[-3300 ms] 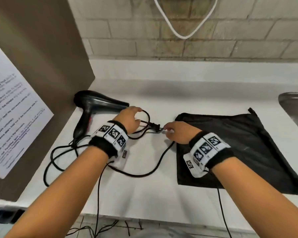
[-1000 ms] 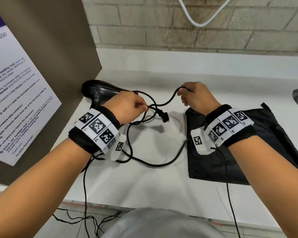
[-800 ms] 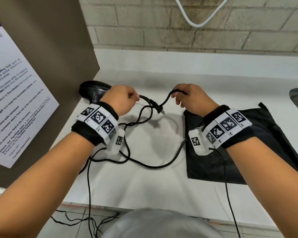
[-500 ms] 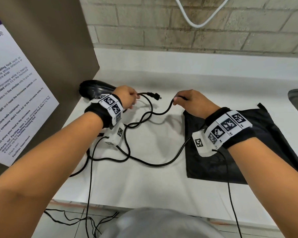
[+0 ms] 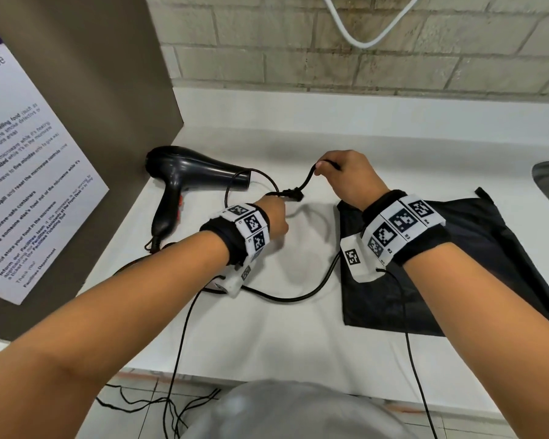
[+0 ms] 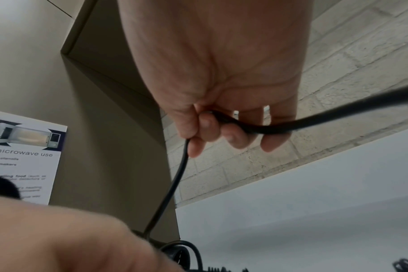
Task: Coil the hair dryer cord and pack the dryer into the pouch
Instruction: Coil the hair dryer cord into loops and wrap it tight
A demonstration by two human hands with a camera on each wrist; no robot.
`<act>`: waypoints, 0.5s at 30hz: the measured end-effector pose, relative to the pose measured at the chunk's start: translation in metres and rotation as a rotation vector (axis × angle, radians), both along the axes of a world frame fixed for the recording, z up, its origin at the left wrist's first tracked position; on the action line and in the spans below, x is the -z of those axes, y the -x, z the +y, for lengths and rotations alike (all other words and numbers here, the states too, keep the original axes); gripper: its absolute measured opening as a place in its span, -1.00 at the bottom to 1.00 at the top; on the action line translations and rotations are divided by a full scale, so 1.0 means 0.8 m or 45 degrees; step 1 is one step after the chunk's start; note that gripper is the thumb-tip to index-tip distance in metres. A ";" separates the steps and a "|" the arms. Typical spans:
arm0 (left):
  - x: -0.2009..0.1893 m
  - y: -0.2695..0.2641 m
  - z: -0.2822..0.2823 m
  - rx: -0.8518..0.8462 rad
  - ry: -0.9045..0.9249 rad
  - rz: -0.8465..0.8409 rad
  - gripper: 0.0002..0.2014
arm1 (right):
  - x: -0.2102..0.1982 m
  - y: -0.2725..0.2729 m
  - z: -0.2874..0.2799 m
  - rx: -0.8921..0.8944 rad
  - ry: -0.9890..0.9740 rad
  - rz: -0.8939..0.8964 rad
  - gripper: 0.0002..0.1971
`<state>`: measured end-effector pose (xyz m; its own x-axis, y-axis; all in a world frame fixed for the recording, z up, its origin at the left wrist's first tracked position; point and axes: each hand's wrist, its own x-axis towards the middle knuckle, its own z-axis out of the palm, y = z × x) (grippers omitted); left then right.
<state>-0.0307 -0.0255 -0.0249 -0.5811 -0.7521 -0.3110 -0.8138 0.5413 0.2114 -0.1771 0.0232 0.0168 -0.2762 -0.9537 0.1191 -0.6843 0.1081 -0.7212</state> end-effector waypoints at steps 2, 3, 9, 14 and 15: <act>0.007 0.003 -0.002 -0.014 -0.022 -0.145 -0.59 | 0.002 0.002 0.000 0.026 -0.023 0.014 -0.78; 0.007 0.004 -0.003 -0.016 -0.043 -0.156 -0.59 | 0.004 0.003 -0.001 0.041 -0.042 0.029 -0.77; -0.016 0.001 0.003 0.203 -0.157 -0.037 -0.73 | 0.012 0.015 -0.005 0.160 -0.059 0.069 -0.76; -0.053 -0.036 0.006 0.337 -0.443 0.208 -0.77 | 0.014 0.034 -0.003 0.261 -0.029 0.053 -0.74; -0.058 -0.046 0.004 0.305 -0.503 0.309 -0.78 | 0.015 0.039 -0.002 0.281 -0.036 0.048 -0.74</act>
<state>0.0060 -0.0226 0.0217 -0.8133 -0.4416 -0.3790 -0.5788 0.5473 0.6045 -0.2080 0.0219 0.0050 -0.4744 -0.8738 0.1074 -0.6684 0.2781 -0.6898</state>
